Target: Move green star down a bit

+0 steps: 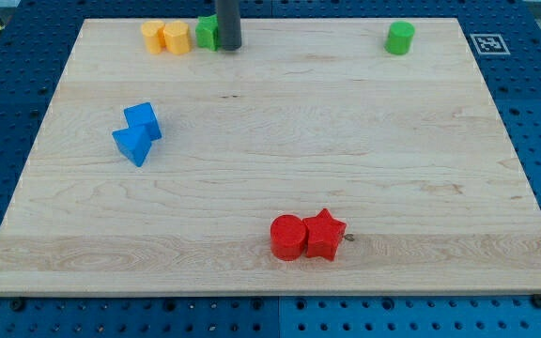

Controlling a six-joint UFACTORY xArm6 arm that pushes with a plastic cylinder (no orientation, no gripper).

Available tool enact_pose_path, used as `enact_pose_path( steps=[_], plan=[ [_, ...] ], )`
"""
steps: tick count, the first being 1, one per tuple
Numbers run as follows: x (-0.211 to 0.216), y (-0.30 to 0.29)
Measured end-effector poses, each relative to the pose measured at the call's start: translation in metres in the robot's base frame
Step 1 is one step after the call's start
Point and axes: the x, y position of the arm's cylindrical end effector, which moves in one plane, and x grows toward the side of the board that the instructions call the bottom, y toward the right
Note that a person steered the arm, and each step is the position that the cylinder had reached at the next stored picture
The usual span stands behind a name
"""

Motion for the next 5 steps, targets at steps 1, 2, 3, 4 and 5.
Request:
enact_pose_path(
  steps=[1, 2, 3, 4, 5],
  plan=[
    [0.000, 0.035],
    [-0.020, 0.030],
    [-0.049, 0.021],
    [-0.061, 0.000],
    [-0.060, -0.039]
  ],
)
